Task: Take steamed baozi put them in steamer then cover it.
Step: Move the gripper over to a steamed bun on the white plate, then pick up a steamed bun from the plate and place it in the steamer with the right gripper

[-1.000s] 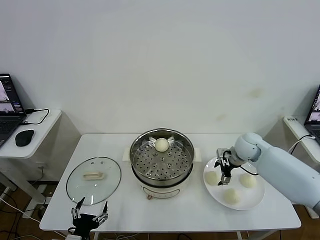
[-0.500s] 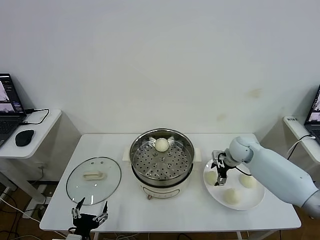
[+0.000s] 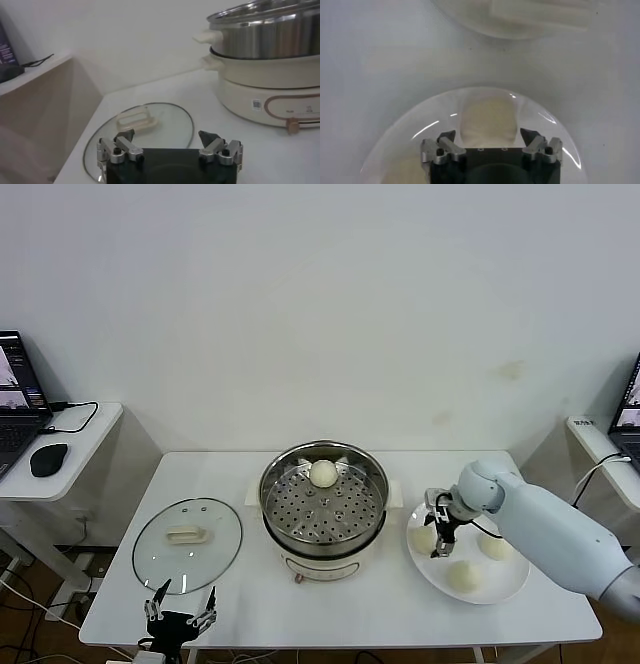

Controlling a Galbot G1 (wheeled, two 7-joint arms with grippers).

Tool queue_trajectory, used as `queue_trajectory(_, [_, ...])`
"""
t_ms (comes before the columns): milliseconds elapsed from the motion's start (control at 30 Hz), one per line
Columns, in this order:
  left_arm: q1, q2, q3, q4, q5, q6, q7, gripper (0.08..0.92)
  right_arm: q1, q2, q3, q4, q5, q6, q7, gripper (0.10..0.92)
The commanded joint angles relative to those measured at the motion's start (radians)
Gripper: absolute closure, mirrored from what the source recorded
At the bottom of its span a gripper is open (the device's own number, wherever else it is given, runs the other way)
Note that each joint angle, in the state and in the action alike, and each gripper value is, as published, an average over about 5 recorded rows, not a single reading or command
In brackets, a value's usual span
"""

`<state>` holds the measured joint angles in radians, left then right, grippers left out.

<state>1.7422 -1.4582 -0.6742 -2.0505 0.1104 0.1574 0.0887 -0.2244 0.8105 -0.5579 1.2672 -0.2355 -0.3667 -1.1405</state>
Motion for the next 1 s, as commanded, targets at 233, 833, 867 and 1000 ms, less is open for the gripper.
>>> queue_trajectory(233, [0.004,-0.004,0.004,-0.001,0.002,0.0,-0.003,0.177,0.009,-0.013,0.014,0.005,0.016,-0.007,-0.01,0.39])
queue_trajectory(833, [-0.032,0.001,0.016,-0.007,-0.001,0.002,-0.016,0.177,0.484,-0.211,-0.228,0.169,0.267,-0.106,-0.149,0.44])
queue_trajectory(867, [-0.034,0.002,0.015,-0.007,-0.002,0.002,-0.018,0.177,0.521,-0.207,-0.246,0.17,0.292,-0.115,-0.16,0.44])
queue_trajectory(1000, [-0.034,0.006,0.01,-0.017,-0.002,0.003,-0.021,0.177,0.654,-0.165,-0.316,0.165,0.376,-0.145,-0.183,0.44])
